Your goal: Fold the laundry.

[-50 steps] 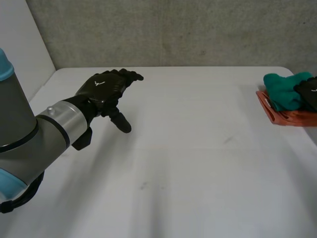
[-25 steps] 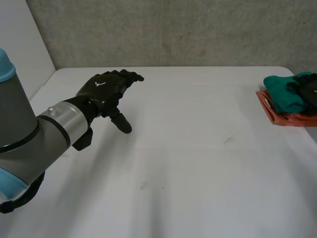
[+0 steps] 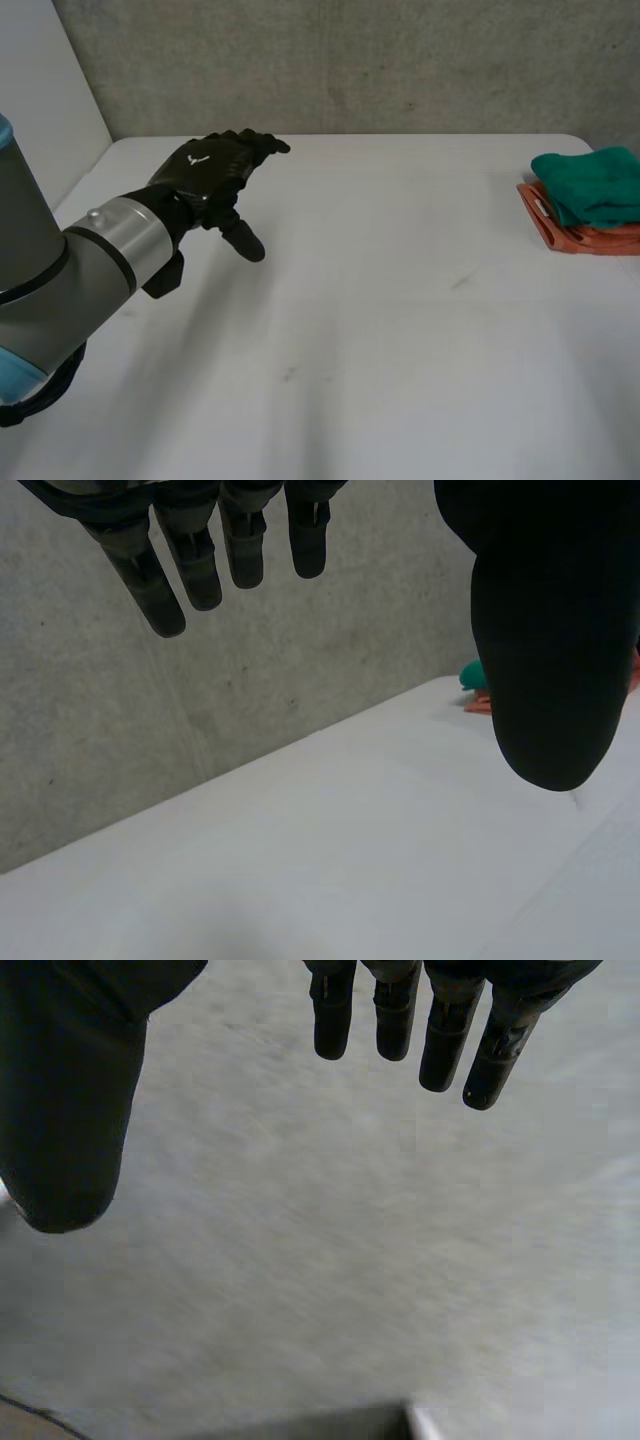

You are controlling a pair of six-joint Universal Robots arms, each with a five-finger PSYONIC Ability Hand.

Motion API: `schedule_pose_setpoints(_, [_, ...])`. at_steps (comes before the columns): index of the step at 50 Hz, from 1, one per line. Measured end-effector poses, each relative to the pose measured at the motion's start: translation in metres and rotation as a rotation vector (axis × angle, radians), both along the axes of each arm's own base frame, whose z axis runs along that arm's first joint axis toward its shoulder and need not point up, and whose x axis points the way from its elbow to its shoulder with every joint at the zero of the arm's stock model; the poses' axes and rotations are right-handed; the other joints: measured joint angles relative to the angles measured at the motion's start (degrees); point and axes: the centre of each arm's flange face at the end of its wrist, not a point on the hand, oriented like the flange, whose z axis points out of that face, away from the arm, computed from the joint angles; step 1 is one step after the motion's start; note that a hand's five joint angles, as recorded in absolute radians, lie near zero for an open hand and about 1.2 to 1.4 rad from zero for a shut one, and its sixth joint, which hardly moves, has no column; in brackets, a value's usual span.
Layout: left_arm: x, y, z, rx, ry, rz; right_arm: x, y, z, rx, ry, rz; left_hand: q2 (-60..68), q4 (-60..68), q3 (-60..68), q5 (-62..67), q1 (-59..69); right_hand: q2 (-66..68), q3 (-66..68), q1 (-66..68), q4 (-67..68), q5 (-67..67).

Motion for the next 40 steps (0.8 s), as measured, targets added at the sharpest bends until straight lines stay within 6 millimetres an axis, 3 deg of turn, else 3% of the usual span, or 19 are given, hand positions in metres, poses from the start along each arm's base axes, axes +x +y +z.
schedule_pose_setpoints(2, [0.0,0.001,0.003,-0.008,0.004,0.0,0.008,0.005,0.019,-0.042,0.022,-0.028,0.0,0.0,0.0,0.0,0.0,0.0,0.0,0.0,0.0,0.0])
schedule_pose_setpoints(5, [0.001,0.002,0.008,-0.023,0.011,0.001,0.037,0.016,0.049,-0.119,0.022,-0.01,0.0,0.0,0.0,0.0,0.0,0.0,0.0,0.0,0.0,0.0])
schedule_pose_setpoints(8, [0.003,0.004,0.014,-0.041,0.019,0.003,0.089,0.034,0.075,-0.196,-0.052,0.101,0.0,0.0,0.0,0.0,0.0,0.0,0.0,0.0,0.0,0.0])
schedule_pose_setpoints(9, [0.003,0.004,0.016,-0.044,0.021,0.003,0.096,0.037,0.077,-0.202,-0.066,0.118,0.0,0.0,0.0,0.0,0.0,0.0,0.0,0.0,0.0,0.0])
schedule_pose_setpoints(10, [0.004,0.005,0.018,-0.052,0.025,0.005,0.121,0.048,0.084,-0.219,-0.122,0.185,0.0,0.0,0.0,0.0,0.0,0.0,0.0,0.0,0.0,0.0])
schedule_pose_setpoints(11, [0.004,0.005,0.02,-0.057,0.027,0.007,0.128,0.052,0.085,-0.223,-0.142,0.207,0.0,0.0,0.0,0.0,0.0,0.0,0.0,0.0,0.0,0.0])
schedule_pose_setpoints(15, [0.008,0.005,0.029,-0.083,0.039,0.021,0.187,0.1,0.096,-0.215,-0.334,0.407,0.0,0.0,0.0,0.0,0.0,0.0,0.0,0.0,0.0,0.0])
schedule_pose_setpoints(17, [0.01,0.005,0.031,-0.088,0.041,0.025,0.194,0.109,0.096,-0.206,-0.364,0.436,0.0,0.0,0.0,0.0,0.0,0.0,0.0,0.0,0.0,0.0])
schedule_pose_setpoints(18, [0.012,0.005,0.034,-0.097,0.046,0.034,0.213,0.135,0.092,-0.165,-0.441,0.512,0.0,0.0,0.0,0.0,0.0,0.0,0.0,0.0,0.0,0.0])
schedule_pose_setpoints(22, [0.016,0.003,0.037,-0.105,0.05,0.048,0.234,0.17,0.073,-0.073,-0.514,0.586,0.0,0.0,0.0,0.0,0.0,0.0,0.0,0.0,0.0,0.0])
schedule_pose_setpoints(24, [0.018,0.002,0.038,-0.103,0.052,0.061,0.248,0.196,0.052,0.013,-0.54,0.629,0.0,0.0,0.0,0.0,0.0,0.0,0.0,0.0,0.0,0.0])
schedule_pose_setpoints(28, [0.021,0.0,0.035,-0.094,0.052,0.084,0.265,0.228,0.023,0.116,-0.544,0.676,0.0,0.0,0.0,0.0,0.0,0.0,0.0,0.0,0.0,0.0])
schedule_pose_setpoints(33, [0.025,-0.002,0.032,-0.083,0.047,0.112,0.274,0.247,0.0,0.172,-0.535,0.7,0.0,0.0,0.0,0.0,0.0,0.0,0.0,0.0,0.0,0.0])
schedule_pose_setpoints(40, [0.028,-0.004,0.03,-0.08,0.042,0.144,0.275,0.249,-0.01,0.175,-0.534,0.697,0.0,0.0,0.0,0.0,0.0,0.0,0.0,0.0,0.0,0.0])
